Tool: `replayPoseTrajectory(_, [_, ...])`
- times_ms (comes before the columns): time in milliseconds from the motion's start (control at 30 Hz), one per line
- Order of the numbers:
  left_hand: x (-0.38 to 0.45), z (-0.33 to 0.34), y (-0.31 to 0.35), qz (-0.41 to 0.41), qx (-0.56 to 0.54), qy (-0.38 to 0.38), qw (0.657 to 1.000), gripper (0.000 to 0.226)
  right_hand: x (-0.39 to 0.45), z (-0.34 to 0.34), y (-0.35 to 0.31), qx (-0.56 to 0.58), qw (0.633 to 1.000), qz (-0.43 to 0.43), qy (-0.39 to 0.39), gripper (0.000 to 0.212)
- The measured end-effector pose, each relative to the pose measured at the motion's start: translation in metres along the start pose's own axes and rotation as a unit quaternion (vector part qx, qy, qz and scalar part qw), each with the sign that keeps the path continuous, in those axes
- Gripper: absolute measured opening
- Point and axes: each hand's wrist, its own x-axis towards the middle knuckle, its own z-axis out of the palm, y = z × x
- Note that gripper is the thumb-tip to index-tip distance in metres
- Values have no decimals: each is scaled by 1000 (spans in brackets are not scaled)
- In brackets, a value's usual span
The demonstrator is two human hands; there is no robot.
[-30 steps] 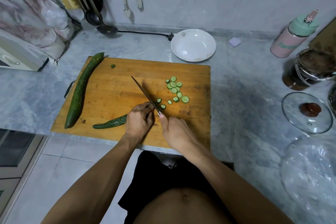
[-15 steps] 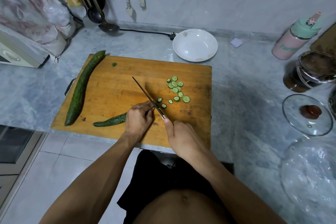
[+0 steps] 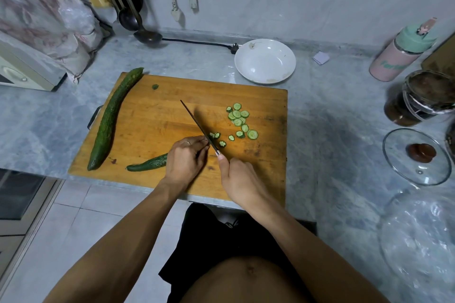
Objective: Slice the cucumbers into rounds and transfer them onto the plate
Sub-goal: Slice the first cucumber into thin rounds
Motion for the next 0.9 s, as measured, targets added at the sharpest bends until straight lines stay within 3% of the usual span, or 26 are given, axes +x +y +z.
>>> replayPoseTrajectory(767, [-5,2,-9,12,10,-21,1000,32,-9,2,-9,-20,1000,-11,2,56])
replayPoseTrajectory(900, [-6,1,-5,22,18,-17,999,23,-2,9,-12,-27,1000,4,1,59])
